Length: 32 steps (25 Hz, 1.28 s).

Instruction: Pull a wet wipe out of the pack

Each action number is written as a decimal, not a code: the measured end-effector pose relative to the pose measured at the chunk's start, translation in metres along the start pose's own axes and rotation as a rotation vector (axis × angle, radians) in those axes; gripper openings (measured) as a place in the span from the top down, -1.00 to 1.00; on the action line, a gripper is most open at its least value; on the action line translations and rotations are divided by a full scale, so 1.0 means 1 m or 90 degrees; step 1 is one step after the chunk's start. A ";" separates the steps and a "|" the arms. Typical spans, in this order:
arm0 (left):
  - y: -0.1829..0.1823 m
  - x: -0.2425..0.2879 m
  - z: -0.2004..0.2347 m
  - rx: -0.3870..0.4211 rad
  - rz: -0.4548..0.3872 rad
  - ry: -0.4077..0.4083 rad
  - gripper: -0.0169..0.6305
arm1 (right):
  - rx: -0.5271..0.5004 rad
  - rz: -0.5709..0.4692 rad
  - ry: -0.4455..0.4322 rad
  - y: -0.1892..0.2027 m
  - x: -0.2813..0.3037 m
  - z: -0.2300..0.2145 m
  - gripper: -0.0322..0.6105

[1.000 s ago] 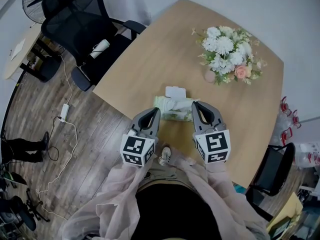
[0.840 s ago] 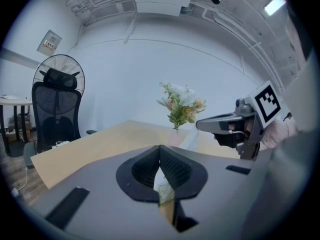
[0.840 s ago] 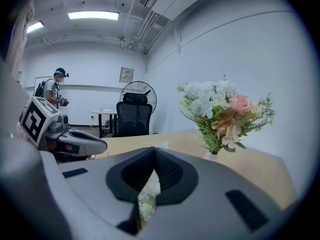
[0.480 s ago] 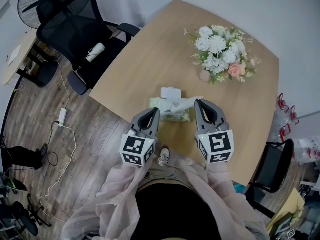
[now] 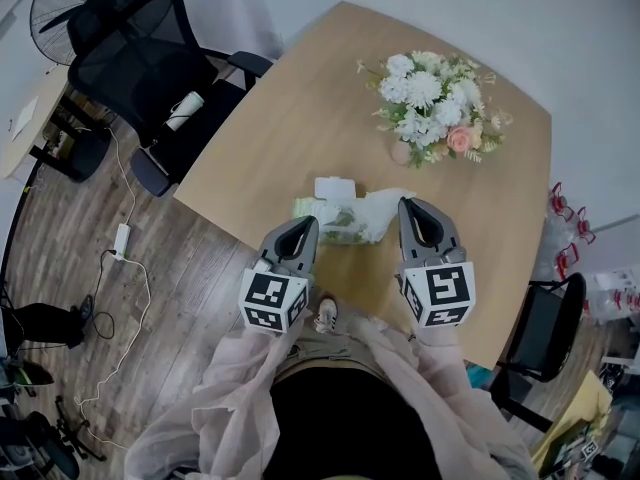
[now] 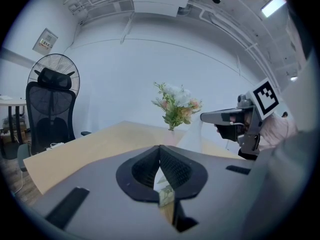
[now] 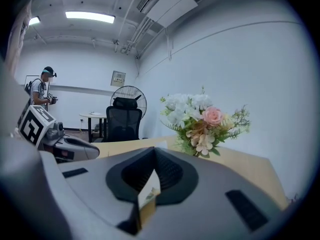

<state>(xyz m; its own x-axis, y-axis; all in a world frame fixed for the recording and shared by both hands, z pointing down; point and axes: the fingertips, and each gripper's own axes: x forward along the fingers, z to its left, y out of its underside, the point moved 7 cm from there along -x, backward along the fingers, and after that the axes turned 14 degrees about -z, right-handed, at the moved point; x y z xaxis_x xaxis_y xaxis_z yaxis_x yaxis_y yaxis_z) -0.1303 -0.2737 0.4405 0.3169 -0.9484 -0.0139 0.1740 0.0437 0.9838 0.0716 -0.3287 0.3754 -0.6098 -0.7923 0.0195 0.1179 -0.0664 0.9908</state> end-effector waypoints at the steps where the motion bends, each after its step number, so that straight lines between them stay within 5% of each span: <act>1: 0.000 0.001 0.000 0.000 0.000 0.002 0.91 | 0.002 -0.002 0.007 0.000 -0.002 -0.002 0.87; 19: -0.002 0.009 -0.003 0.000 -0.003 0.014 0.91 | 0.010 0.017 0.147 0.027 -0.037 -0.036 0.87; 32: -0.005 0.015 0.000 0.012 -0.007 0.008 0.91 | 0.048 0.015 0.153 0.042 -0.042 -0.036 0.88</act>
<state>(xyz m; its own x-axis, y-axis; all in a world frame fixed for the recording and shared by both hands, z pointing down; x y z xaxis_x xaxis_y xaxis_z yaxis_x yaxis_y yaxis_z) -0.1259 -0.2884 0.4349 0.3262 -0.9449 -0.0274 0.1604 0.0267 0.9867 0.1303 -0.3195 0.4118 -0.4027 -0.9151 0.0199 0.0658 -0.0072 0.9978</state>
